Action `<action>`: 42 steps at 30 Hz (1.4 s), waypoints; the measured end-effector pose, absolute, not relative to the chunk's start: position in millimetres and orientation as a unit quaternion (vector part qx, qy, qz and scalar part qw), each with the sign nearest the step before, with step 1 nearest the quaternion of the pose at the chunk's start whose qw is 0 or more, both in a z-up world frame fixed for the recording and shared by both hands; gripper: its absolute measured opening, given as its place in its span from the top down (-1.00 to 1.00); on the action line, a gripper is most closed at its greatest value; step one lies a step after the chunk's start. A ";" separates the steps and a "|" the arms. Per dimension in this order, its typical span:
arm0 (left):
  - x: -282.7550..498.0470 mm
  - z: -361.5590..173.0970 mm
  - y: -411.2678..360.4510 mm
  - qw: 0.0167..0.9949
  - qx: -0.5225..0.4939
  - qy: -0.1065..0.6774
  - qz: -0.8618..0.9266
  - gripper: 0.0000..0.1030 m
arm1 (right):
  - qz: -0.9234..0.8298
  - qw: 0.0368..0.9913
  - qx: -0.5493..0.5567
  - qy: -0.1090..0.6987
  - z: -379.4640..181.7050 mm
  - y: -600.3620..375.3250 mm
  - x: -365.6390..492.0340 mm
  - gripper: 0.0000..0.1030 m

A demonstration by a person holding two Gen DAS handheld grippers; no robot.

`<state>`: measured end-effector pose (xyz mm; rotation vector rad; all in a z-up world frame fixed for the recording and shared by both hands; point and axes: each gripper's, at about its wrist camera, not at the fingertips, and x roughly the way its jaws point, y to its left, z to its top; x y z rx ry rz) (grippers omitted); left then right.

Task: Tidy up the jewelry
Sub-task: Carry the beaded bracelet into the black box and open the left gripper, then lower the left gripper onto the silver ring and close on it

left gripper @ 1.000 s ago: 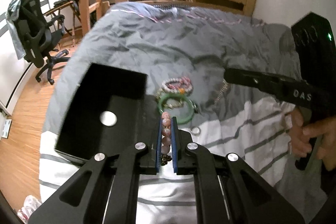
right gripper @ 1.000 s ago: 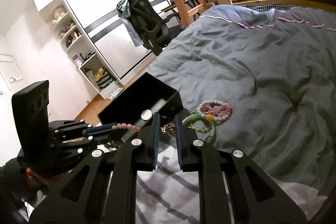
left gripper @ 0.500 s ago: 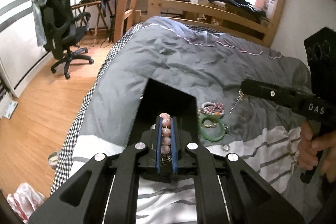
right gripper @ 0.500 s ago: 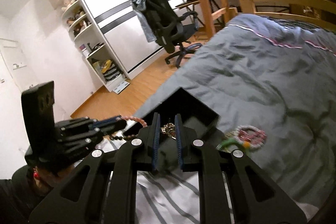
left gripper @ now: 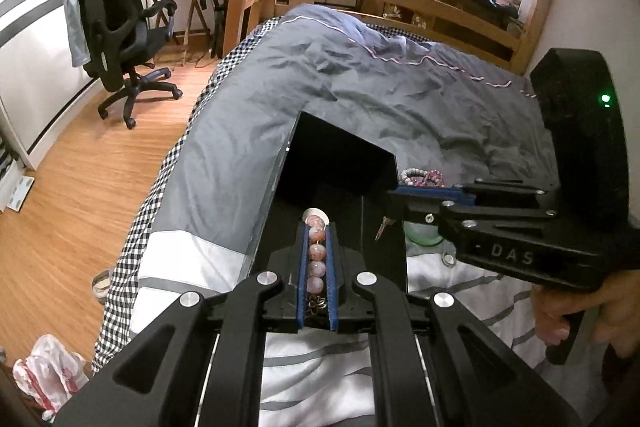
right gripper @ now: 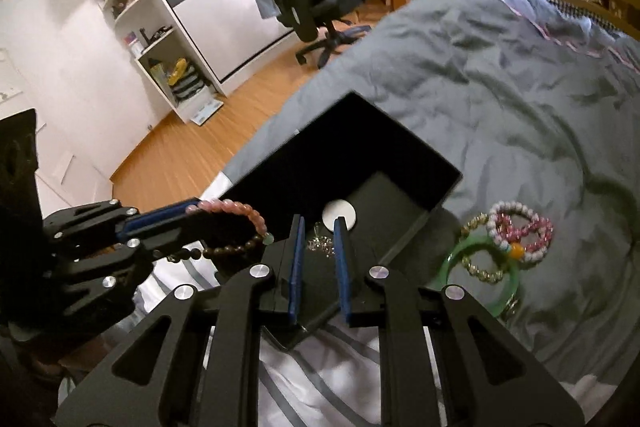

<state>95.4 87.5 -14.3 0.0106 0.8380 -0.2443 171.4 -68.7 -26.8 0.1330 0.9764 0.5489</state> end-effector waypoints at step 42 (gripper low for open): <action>49.3 -42.7 -55.9 0.896 0.136 0.343 -0.246 -0.73 | 0.128 0.903 0.061 0.406 -33.1 -202.4 131.2 -0.93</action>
